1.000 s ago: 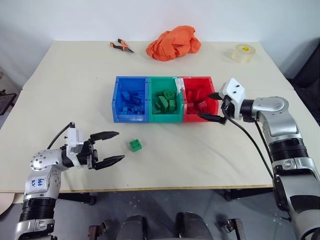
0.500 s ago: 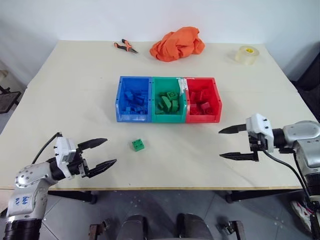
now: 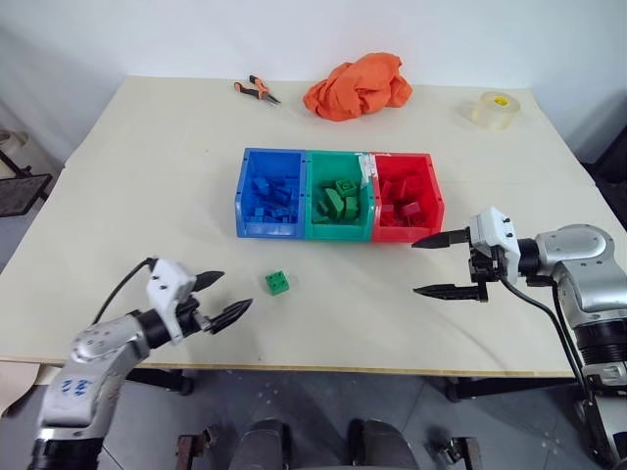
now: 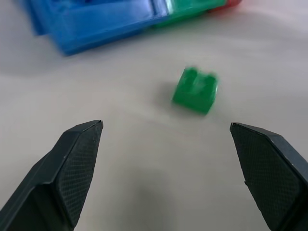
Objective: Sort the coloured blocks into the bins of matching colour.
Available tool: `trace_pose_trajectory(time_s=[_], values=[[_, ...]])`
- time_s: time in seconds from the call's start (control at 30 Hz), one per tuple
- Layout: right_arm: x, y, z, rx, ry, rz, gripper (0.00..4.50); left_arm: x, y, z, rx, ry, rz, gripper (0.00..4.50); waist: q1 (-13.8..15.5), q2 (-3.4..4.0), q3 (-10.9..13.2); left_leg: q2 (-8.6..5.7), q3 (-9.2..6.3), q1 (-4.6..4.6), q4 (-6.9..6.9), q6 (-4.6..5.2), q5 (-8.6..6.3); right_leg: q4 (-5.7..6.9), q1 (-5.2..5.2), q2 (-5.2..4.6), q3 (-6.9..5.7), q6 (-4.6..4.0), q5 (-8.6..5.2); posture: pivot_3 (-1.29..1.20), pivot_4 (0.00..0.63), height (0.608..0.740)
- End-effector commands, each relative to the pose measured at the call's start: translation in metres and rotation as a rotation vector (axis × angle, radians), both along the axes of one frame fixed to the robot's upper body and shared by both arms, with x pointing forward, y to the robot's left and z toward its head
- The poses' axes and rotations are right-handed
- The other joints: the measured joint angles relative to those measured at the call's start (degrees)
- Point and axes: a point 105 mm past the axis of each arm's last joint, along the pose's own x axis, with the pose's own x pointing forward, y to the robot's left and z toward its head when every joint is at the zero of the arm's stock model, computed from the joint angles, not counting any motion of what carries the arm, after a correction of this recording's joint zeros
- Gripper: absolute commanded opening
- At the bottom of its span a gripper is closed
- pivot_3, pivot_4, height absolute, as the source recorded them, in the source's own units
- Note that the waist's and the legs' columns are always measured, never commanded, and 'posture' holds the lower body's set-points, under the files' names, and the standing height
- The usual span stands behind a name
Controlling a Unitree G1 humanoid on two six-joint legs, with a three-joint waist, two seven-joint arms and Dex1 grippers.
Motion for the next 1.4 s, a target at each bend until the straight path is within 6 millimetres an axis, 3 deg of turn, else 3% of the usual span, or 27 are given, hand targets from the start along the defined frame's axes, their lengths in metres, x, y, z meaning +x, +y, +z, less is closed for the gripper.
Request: trace_pose_trajectory(time_s=[0.03,0.13,0.43,0.53,0.7,0.8,0.87,1.03,1.23,1.37,1.4], values=[[0.002,0.002,0.009,0.004,-0.039,0.0,4.48,0.008,-0.015,-0.006,0.027,0.003,-0.032,4.5,-0.15,0.0,0.0,0.0,0.02,0.01,0.0,0.0,0.0,0.0,0.01,0.29,0.0,0.0,0.0,0.0,0.15,0.74],[0.003,0.003,0.01,0.009,-0.046,-0.003,4.48,0.017,-0.03,-0.011,0.031,-0.004,-0.085,4.5,-0.22,0.0,0.0,0.02,0.09,0.03,0.0,-0.01,0.01,0.02,0.0,0.37,-0.04,0.0,0.0,0.0,0.15,0.74],[0.002,0.003,0.012,0.015,-0.055,-0.031,4.48,0.034,-0.042,-0.029,0.064,0.023,-0.159,4.5,0.01,0.02,-0.01,0.04,0.18,0.07,0.03,-0.01,0.03,0.03,0.0,0.41,-0.12,0.0,0.0,0.0,0.15,0.74],[0.001,0.001,0.012,0.015,-0.06,-0.049,4.5,0.035,-0.048,-0.031,0.084,0.032,-0.196,3.93,0.6,0.02,-0.01,0.02,0.17,0.07,0.08,0.01,0.04,0.02,0.02,0.4,-0.13,0.03,0.01,0.0,0.15,0.74],[0.0,-0.002,0.011,0.015,-0.067,-0.07,4.5,0.037,-0.05,-0.027,0.086,0.029,-0.208,2.34,0.95,0.02,-0.01,0.01,0.19,0.07,0.08,0.01,0.04,0.03,0.01,0.39,-0.14,0.05,0.02,0.0,0.15,0.74],[0.001,-0.003,0.012,0.023,-0.076,-0.084,4.5,0.043,-0.059,-0.014,0.073,-0.02,-0.215,1.49,1.05,0.02,-0.01,0.0,0.2,0.06,0.09,0.02,0.04,0.03,0.01,0.39,-0.14,0.05,0.03,0.0,0.15,0.74],[0.001,-0.003,0.012,0.027,-0.08,-0.09,4.5,0.047,-0.066,-0.007,0.061,-0.047,-0.223,1.49,1.1,0.01,-0.01,-0.02,0.19,0.03,0.1,0.04,0.05,0.02,0.0,0.39,-0.16,0.08,0.04,0.0,0.15,0.74],[0.001,-0.004,0.013,0.053,-0.103,-0.125,4.5,0.06,-0.113,0.022,-0.001,-0.164,-0.298,1.49,1.36,0.0,-0.01,-0.06,0.15,-0.04,0.14,0.08,0.07,0.0,0.0,0.4,-0.22,0.14,0.07,0.0,0.15,0.74],[-0.011,-0.007,0.009,0.071,-0.105,-0.168,4.5,0.108,-0.15,0.068,-0.048,-0.33,-0.228,1.49,1.47,-0.09,-0.01,-0.1,0.22,-0.06,0.14,0.11,0.09,-0.02,-0.02,0.46,-0.27,0.19,0.1,0.0,0.15,0.74],[-0.017,-0.011,0.007,0.081,-0.111,-0.202,4.5,0.133,-0.164,0.079,-0.039,-0.355,-0.191,1.49,1.42,-0.13,0.01,-0.14,0.29,-0.04,0.1,0.13,0.1,-0.03,-0.03,0.45,-0.27,0.23,0.12,0.0,0.15,0.74],[-0.018,-0.011,0.007,0.084,-0.111,-0.21,4.5,0.138,-0.166,0.08,-0.039,-0.353,-0.183,1.84,1.3,-0.13,0.01,-0.13,0.3,-0.06,0.1,0.13,0.1,-0.05,-0.05,0.45,-0.27,0.23,0.12,0.0,0.15,0.74]])
